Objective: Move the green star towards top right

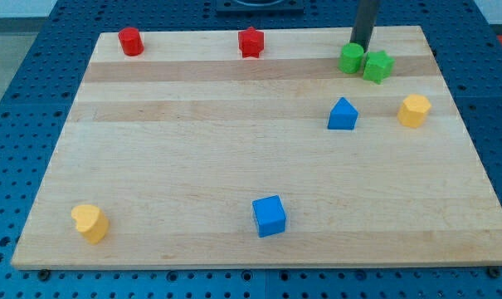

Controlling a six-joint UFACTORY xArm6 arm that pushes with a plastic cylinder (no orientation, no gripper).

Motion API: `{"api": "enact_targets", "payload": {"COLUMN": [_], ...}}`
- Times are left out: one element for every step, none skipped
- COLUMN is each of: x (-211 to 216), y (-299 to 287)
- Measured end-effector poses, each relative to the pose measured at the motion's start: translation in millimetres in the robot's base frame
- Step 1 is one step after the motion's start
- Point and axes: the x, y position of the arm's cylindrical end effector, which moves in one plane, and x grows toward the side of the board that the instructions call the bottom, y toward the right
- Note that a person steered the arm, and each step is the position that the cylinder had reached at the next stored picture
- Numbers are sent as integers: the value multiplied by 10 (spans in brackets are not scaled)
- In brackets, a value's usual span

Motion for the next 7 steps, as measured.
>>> {"api": "enact_targets", "payload": {"x": [257,474,663,840,841,797,685], "y": [-93,-276,-429,-413,-295,-32,83]}}
